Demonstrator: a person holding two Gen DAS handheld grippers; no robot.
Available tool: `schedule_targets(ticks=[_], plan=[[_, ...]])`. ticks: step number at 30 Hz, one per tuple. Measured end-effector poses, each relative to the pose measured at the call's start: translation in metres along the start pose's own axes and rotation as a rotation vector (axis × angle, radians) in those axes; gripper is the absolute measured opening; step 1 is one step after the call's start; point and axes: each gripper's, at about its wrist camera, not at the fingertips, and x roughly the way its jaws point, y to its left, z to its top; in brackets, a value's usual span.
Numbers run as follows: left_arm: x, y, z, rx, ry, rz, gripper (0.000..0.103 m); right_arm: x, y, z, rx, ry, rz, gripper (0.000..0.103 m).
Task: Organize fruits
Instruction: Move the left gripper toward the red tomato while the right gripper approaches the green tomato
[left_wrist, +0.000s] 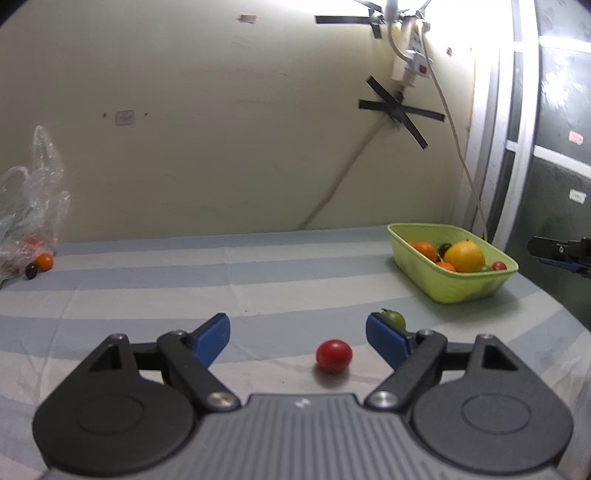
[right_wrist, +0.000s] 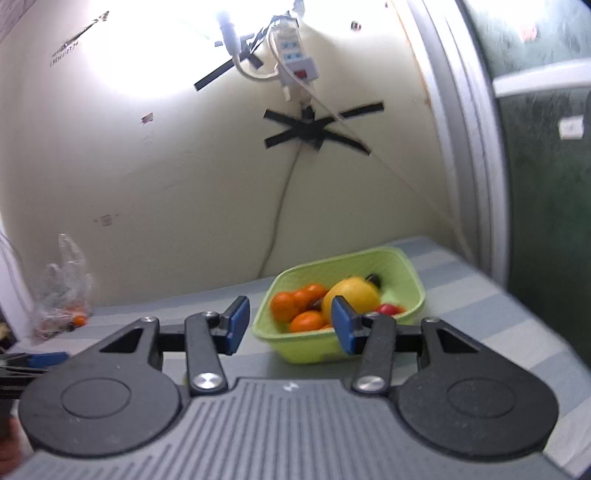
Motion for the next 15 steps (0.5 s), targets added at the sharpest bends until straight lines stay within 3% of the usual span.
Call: schedule_targets(ticks=[6, 15], plan=[[0.010, -0.008, -0.006, 0.028, 0.046, 0.003, 0.083, 0.018, 0.029, -0.019, -0.087, 0.099, 0.093, 0.052], [0.011, -0.007, -0.013, 0.049, 0.073, 0.035, 0.082, 0.031, 0.056, -0.028, -0.134, 0.122, 0.144, 0.052]])
